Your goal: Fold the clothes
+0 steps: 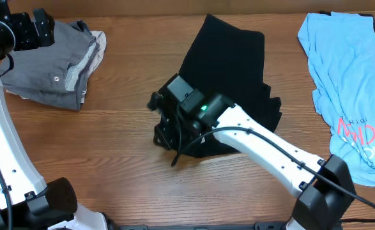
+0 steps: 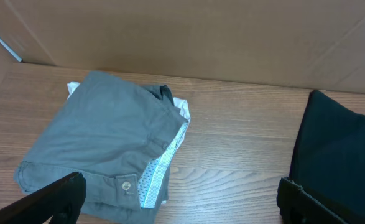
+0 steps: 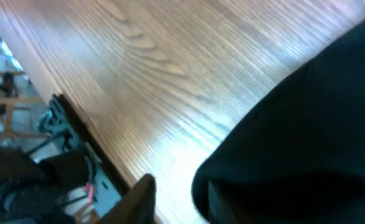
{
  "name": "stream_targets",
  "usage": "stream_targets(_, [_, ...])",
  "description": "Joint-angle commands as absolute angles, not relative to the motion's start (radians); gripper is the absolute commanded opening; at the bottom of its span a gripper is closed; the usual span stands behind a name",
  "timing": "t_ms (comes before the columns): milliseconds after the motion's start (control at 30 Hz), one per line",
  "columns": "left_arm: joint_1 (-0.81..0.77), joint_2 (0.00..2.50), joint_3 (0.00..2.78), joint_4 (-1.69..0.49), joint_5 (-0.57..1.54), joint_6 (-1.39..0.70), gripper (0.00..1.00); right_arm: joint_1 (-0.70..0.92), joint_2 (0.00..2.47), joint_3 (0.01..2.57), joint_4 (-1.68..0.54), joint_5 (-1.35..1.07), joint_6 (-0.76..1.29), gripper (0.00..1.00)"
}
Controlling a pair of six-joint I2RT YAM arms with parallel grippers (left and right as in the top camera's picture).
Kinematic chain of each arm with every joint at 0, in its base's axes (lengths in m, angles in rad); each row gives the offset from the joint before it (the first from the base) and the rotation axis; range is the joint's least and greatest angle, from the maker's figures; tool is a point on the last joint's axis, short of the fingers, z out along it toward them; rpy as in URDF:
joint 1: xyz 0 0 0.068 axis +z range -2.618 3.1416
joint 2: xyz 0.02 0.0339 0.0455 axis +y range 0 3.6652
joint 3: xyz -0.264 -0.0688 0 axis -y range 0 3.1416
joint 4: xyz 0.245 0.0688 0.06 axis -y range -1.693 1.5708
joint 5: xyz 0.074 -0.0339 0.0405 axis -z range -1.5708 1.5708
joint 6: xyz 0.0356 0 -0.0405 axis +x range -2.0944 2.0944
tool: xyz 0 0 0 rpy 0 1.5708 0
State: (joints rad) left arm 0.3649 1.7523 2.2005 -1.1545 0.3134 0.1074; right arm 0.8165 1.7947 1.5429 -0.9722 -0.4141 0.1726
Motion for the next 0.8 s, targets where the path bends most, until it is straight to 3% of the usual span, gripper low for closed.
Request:
stream_targets(0, [0.366,1.739,2.222,-1.156,0.304,0.098,1.00,0.796,1.768,1.565,-0.974,-0.463,0.157,0.41])
stream_targets(100, [0.366,1.739,2.221,-1.156,0.304,0.098,1.00,0.738,1.725,1.567,-0.972,-0.472,0.184,0.54])
stream_targets(300, [0.340,1.741,2.201,-1.159,0.307,0.101,1.00,0.539,1.645,1.567,-1.004,-0.471,0.186,0.65])
stream_targets(467, [0.265,1.747,2.141,-1.159,0.307,0.133,1.00,0.359,1.650,1.562,-1.096,-0.372,0.186,0.66])
stream_targets(767, [0.011,1.808,1.983,-1.161,0.306,0.219,0.98,0.177,1.669,1.483,-1.108,-0.225,0.194,0.73])
